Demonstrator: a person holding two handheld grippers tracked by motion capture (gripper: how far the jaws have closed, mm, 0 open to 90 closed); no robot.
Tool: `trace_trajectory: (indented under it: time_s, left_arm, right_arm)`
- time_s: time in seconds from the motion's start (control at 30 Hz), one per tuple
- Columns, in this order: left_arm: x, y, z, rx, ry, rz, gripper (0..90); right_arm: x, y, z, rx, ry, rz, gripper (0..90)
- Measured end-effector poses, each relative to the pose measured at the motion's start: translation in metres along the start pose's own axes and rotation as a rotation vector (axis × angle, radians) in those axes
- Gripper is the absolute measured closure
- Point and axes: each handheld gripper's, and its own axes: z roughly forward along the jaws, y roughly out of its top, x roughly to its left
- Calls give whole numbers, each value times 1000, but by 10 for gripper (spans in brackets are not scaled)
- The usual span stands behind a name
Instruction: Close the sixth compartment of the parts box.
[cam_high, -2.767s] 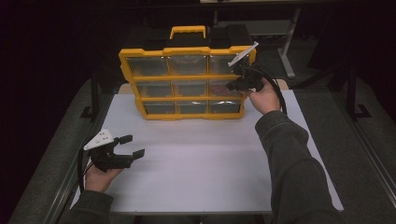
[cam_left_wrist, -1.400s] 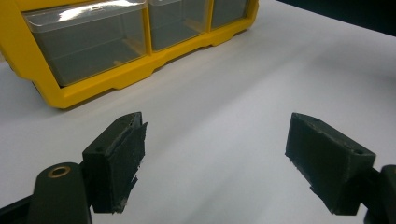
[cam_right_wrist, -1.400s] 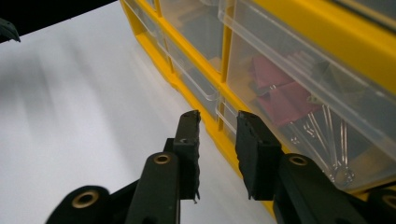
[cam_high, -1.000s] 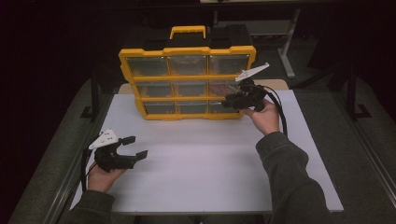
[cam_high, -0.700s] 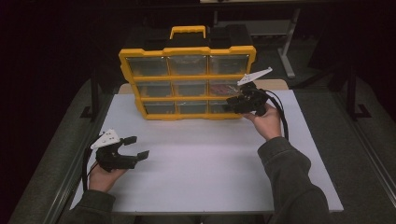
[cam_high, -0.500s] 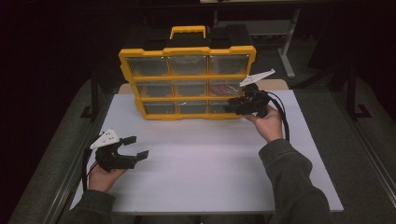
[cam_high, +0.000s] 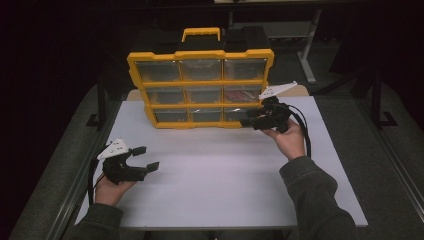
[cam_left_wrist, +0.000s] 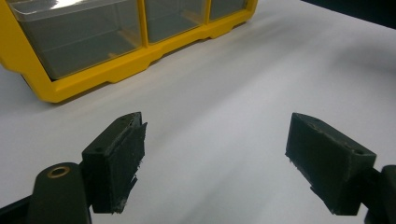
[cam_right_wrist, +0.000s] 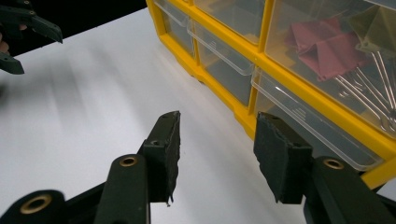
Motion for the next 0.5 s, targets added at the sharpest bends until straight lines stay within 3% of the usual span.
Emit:
trace_trajectory:
  time_s: [0.5]
  left_arm:
    - [1,-2,1,-8,1,-12,195]
  right_arm:
    - [2,-23,-7,-28,1,16,442]
